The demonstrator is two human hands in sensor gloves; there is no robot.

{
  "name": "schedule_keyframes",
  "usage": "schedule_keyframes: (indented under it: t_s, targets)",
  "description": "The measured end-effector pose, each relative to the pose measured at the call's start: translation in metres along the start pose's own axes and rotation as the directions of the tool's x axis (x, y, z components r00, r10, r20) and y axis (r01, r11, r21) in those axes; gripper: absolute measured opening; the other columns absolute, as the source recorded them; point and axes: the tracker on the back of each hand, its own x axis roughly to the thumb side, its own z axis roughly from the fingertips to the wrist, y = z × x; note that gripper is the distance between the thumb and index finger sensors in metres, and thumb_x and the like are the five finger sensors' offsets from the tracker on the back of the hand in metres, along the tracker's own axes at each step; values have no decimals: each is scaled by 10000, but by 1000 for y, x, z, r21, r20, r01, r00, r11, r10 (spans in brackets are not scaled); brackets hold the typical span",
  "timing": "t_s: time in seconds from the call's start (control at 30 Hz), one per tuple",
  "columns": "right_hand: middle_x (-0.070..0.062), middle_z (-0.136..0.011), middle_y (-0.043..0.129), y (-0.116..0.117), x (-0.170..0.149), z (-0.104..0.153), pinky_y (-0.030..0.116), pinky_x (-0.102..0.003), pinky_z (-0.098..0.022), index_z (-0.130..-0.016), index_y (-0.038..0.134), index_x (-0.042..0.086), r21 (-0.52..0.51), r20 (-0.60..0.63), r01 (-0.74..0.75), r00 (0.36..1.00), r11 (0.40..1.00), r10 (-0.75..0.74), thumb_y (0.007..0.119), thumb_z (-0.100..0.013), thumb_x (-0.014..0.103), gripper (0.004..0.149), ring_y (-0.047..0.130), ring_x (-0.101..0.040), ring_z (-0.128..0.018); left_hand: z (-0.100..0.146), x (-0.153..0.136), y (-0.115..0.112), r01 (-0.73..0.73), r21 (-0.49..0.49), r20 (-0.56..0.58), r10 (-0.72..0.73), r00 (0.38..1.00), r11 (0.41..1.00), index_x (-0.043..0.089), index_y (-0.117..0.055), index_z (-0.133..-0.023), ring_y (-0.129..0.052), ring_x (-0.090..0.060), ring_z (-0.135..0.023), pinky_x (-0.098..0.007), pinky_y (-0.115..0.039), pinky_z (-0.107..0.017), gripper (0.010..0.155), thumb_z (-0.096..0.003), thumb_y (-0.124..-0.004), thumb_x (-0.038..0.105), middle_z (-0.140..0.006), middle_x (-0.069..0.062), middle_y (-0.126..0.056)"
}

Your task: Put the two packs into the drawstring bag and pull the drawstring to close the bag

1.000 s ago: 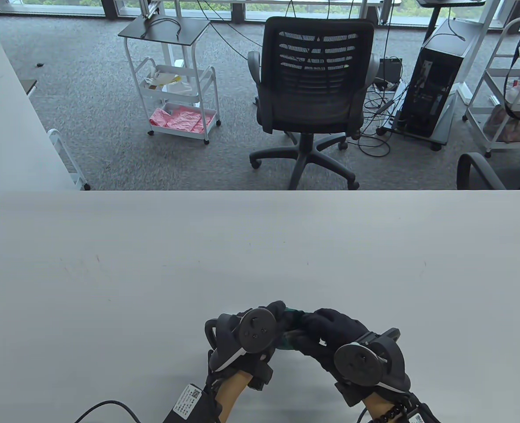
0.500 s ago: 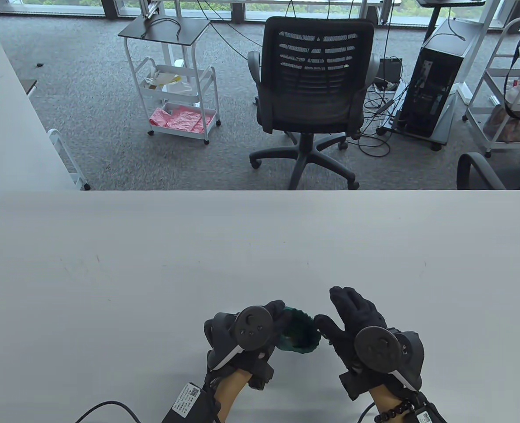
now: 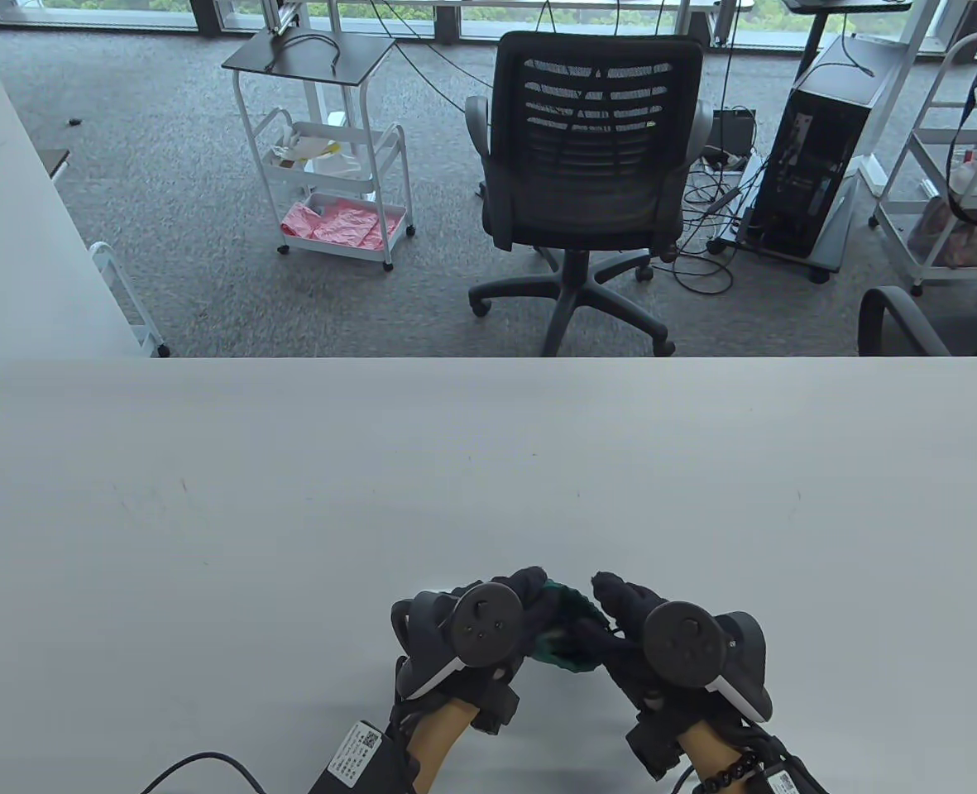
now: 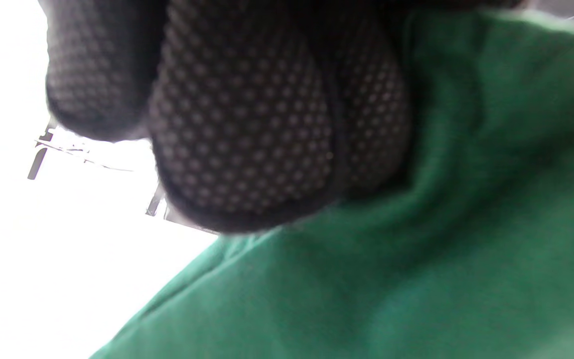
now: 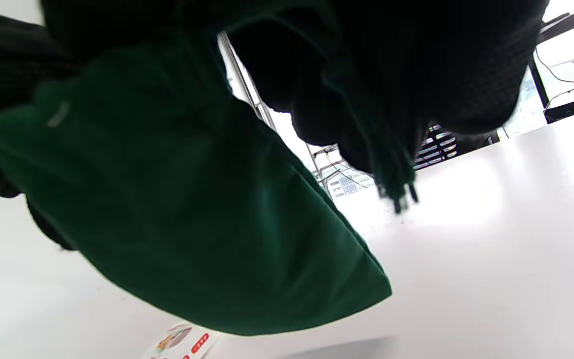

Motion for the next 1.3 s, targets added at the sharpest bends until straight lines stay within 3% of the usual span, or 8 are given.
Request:
schedule_keyframes:
  t_s: [0.2, 0.6, 0.8, 0.97, 1.1, 1.17, 1.3]
  targets:
    - [-111, -669, 1009, 1, 1, 0, 934, -449, -378, -825, 877, 107, -20, 8, -15, 1000, 1000, 16, 827, -476, 398, 457, 1082, -267, -455, 0, 0, -1, -10, -10, 2, 10, 1000, 1000, 184, -921, -767, -1131, -90, -238, -362, -973, -336, 442, -496, -785, 507, -453, 65, -1074]
    - [-26, -421, 1041, -3, -1, 1, 959, -329, -209, -730, 924, 82, -115, -20, -10, 1000, 993, 7, 821, -482, 406, 421, 1055, -107, -201, 0, -6, -2, -29, -29, -12, 29, 1000, 999, 207, -895, -805, -1134, -105, -299, -378, -962, -376, 484, -500, -732, 547, -515, 60, -1065]
    - [-19, -377, 1042, -6, -17, 1, 961, -311, -169, -704, 938, 61, -143, -122, 103, 985, 984, -121, 828, -480, 399, 420, 1047, -85, -156, 0, -10, 2, -84, -14, -15, 84, 996, 996, 211, -876, -827, -1137, -126, -352, -399, -952, -413, 507, -511, -664, 546, -561, 47, -1059]
    - [-19, -358, 1045, -10, -28, 3, 963, -304, -149, -691, 945, 45, -177, -190, 163, 962, 971, -196, 833, -480, 395, 423, 1047, -78, -136, 0, -25, 14, -97, 35, -109, 100, 989, 995, 203, -804, -911, -1117, -199, -516, -464, -905, -499, 537, -519, -657, 540, -709, -3, -1014]
    - [-19, -350, 1047, -13, -35, 3, 965, -302, -140, -685, 947, 36, -202, -223, 185, 948, 962, -229, 834, -481, 393, 427, 1048, -76, -127, 0, -43, 23, 48, 65, -204, -34, 978, 997, 193, -741, -969, -1067, -293, -655, -536, -847, -560, 570, -521, -662, 537, -838, -80, -952]
    - [-19, -351, 1046, -15, -38, 4, 965, -301, -141, -686, 947, 36, -215, -235, 200, 939, 956, -249, 833, -481, 393, 427, 1048, -76, -129, -1, -52, 23, 124, 22, -264, -114, 958, 992, 192, -687, -1010, -1018, -349, -737, -578, -806, -591, 606, -519, -666, 546, -920, -130, -887]
    - [-18, -351, 1046, -18, -44, 5, 966, -301, -139, -685, 947, 35, -239, -250, 212, 930, 948, -270, 832, -482, 393, 427, 1049, -75, -127, -3, -66, 12, 96, -134, -353, -138, 925, 986, 176, -576, -1076, -861, -491, -871, -667, -696, -639, 684, -520, -676, 562, -1053, -250, -698]
